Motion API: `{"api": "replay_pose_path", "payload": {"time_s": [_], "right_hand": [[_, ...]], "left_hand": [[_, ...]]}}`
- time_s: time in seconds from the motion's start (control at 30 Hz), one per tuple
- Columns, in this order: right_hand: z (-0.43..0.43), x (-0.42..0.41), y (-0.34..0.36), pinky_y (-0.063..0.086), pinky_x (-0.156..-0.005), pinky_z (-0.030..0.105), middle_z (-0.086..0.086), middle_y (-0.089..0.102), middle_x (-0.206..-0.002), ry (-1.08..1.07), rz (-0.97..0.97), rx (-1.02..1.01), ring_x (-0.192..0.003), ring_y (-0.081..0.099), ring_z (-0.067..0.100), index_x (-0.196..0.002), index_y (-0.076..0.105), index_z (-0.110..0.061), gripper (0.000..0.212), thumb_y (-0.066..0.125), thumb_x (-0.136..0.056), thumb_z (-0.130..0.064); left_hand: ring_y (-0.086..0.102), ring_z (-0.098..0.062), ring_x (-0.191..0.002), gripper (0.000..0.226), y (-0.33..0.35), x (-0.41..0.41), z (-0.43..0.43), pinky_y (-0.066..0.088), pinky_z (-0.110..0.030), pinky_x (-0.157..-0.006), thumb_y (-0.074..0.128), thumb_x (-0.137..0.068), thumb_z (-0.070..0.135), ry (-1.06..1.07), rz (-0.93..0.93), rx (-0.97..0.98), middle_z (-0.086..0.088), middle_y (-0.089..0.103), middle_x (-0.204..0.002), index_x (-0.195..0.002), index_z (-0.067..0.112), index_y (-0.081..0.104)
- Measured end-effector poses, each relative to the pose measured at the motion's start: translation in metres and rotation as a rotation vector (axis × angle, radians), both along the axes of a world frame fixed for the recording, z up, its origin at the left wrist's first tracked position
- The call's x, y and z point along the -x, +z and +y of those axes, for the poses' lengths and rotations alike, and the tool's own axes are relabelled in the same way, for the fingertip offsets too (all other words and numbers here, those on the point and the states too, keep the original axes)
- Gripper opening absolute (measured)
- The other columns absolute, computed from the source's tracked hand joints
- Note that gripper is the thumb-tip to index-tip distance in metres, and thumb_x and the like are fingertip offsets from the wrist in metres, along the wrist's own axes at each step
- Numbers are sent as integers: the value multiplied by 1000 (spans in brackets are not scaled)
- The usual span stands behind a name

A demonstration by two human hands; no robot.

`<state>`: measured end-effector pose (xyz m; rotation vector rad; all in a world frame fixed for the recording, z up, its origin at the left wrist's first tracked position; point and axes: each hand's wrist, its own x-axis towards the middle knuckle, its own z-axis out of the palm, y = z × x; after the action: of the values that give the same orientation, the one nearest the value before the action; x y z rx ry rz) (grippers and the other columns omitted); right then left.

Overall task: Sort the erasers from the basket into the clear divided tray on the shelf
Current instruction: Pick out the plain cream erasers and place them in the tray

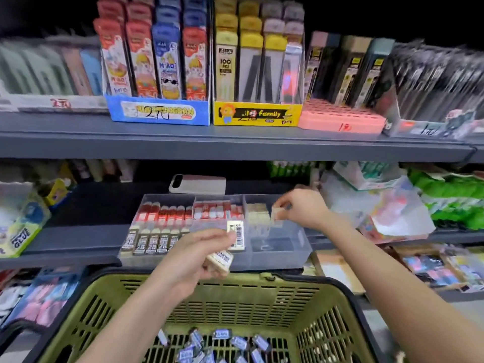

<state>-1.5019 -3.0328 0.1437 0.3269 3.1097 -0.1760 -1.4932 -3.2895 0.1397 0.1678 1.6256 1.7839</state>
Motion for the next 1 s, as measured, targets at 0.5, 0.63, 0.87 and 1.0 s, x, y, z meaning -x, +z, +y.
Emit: {"api": "replay_pose_path", "payload": {"time_s": [0.5,0.63,0.87,1.0], "right_hand": [[-12,-17,0,41,-97,38,-3,71,-99,122,196,301,-100,61,14,-99,70,-17,44,36,-97,-44],[-37,-37,27,49,-74,33,-1,70,-86,312,88,802,-77,61,17,-92,72,-14,38,51,-90,-46],[-4,-21,33,52,-78,30,4,73,-96,162,234,692,-86,65,24,-95,71,-24,17,56,-92,-30],[19,0,8,40,-93,32,0,70,-105,-2,226,48,-103,55,20,-107,69,-23,25,52,-93,-36]], "left_hand": [[65,-15,-63,22,4,15,21,54,-27,-52,79,-48,30,-45,-22,-32,2,69,-62,-69,22,77],[65,-9,-56,25,7,18,30,52,-25,-52,80,-50,30,-92,4,10,0,69,-65,-74,22,78],[61,-19,-71,27,11,21,45,53,-26,-52,78,-53,29,11,-121,-66,-7,64,-77,-75,14,78],[57,-27,-82,27,10,22,46,53,-26,-50,77,-56,31,127,-262,-116,-15,58,-90,-68,7,75]]}}
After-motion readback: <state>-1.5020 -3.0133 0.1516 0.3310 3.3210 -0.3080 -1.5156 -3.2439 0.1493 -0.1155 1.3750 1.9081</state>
